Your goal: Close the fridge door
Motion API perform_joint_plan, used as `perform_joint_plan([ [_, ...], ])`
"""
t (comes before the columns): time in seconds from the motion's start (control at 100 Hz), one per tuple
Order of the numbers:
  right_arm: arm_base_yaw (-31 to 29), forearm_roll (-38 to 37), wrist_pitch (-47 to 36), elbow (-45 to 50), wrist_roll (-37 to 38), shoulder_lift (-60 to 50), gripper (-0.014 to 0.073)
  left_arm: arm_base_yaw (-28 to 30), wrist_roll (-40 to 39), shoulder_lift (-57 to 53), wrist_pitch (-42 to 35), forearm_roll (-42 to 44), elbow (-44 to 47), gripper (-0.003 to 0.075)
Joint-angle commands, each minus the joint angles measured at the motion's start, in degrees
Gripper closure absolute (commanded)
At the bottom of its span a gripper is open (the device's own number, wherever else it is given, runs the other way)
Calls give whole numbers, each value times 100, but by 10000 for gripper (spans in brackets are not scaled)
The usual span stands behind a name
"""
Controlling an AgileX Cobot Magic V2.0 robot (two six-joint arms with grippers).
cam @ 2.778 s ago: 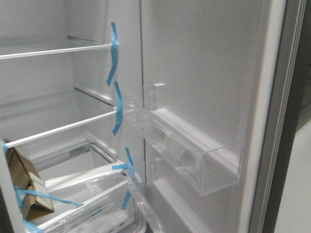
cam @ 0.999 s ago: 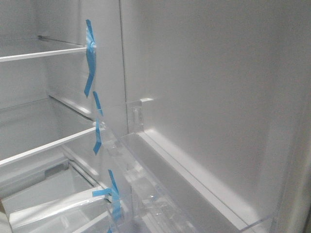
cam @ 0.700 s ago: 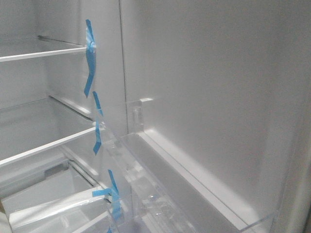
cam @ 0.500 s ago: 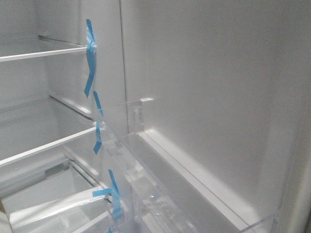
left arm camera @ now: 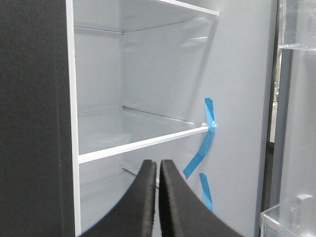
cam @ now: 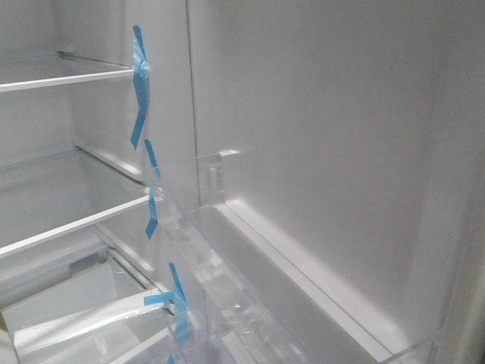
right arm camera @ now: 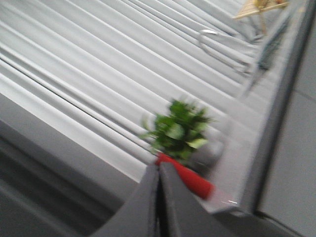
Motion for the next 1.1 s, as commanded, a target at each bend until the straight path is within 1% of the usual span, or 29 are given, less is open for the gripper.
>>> perform_joint_plan([
  [0.0, -20, 155, -77, -689, -61, 462, 638, -16, -11, -56, -417, -23, 201, 740],
  [0.11, -20, 155, 129, -1327, -272, 1311, 638, -16, -11, -56, -417, -23, 201, 740],
  [0.25, -20, 107, 474, -2083, -313, 2503, 638, -16, -11, -56, -417, -23, 201, 740],
  [0.41, -20, -243, 841, -2886, -336, 3463, 638, -16, -11, -56, -417, -23, 201, 740],
  [0.55, -20, -376, 921, -3290, -348, 3792, 638, -16, -11, -56, -417, -23, 201, 740],
  [0.71, -9, -448, 1605, -3647, -391, 4130, 638, -16, -11, -56, -417, -23, 201, 740],
  [0.869, 64, -393, 2023, -4066, -967, 4234, 638, -16, -11, -56, -417, -23, 201, 740],
  [1.019, 395, -364, 2306, -4471, -1402, 4234, 638, -16, -11, -56, -417, -23, 201, 740],
  [1.089, 597, -227, 2439, -4631, -1639, 4295, 638, -16, -11, -56, -417, -23, 201, 740],
])
